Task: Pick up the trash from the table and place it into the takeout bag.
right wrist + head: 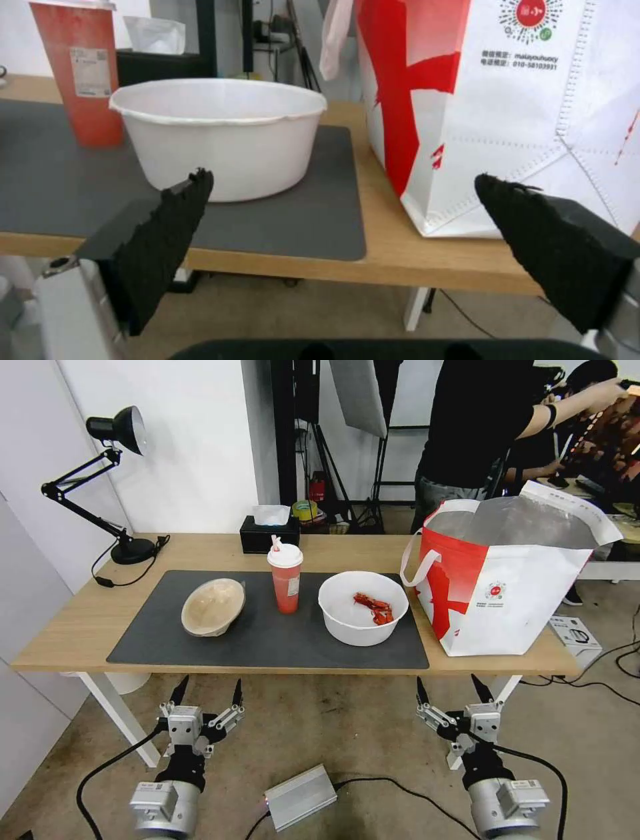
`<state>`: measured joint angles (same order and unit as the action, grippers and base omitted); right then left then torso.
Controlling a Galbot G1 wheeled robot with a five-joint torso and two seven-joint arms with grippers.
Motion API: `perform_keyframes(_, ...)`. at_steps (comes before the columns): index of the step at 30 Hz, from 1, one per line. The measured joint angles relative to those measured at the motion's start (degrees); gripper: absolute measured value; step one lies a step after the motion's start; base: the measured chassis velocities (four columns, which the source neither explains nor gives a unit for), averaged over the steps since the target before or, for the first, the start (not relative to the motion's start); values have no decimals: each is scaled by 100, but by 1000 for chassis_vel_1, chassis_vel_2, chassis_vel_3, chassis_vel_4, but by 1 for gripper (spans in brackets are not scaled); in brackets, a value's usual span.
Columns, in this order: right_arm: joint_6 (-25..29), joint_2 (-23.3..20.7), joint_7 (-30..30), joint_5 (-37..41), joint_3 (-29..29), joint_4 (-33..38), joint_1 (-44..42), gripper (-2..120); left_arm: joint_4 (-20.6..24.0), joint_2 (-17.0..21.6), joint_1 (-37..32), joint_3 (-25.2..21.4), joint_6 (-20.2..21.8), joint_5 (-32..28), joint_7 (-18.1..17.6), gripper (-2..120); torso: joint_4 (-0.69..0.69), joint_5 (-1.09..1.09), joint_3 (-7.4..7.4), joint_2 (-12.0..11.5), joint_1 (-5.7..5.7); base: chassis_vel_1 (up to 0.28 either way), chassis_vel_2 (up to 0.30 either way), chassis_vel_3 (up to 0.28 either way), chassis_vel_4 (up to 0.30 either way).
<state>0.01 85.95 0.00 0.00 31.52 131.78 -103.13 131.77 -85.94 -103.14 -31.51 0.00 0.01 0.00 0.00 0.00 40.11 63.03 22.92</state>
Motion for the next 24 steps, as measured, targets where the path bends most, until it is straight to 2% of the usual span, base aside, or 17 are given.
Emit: perform_keyframes(24,-20,-8,4,9,1,0,7,100,0,0,0,0,0,0,0,100,0,0,0,0,0,0,0,0,0)
